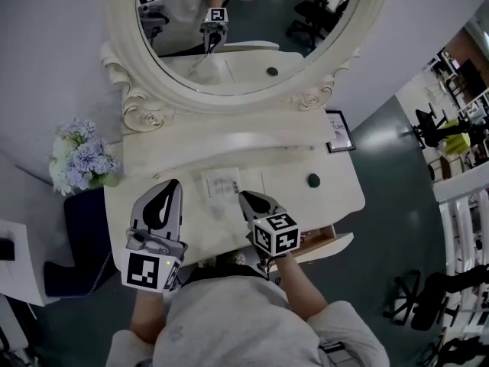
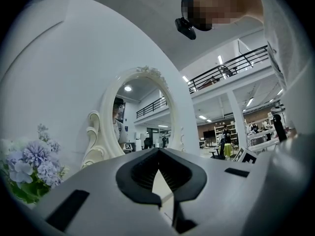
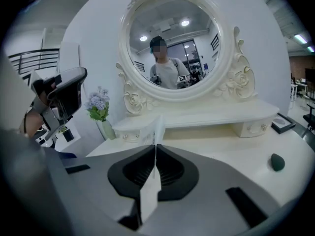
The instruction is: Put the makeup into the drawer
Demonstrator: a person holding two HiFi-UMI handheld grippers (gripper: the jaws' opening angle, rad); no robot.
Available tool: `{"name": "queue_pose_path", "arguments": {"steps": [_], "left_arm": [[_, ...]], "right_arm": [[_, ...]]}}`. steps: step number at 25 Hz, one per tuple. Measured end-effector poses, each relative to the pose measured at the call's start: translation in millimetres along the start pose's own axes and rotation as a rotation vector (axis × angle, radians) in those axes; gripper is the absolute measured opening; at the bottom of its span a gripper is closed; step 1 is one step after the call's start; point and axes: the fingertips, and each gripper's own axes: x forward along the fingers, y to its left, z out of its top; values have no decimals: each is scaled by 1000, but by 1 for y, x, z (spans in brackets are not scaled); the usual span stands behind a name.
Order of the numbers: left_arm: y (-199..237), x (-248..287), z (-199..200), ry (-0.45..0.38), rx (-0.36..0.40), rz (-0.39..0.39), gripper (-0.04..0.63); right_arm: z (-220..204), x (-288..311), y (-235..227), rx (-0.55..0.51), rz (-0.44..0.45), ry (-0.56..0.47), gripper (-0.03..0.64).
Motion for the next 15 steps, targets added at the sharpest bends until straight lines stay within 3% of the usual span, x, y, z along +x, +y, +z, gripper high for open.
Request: {"name": "queue_pose_path", "arguments": {"steps": [15], "left_arm": [[-47, 25, -2, -12, -21, -143, 12]], "right_arm": [[15, -73, -29, 62, -90, -174, 25]]}}
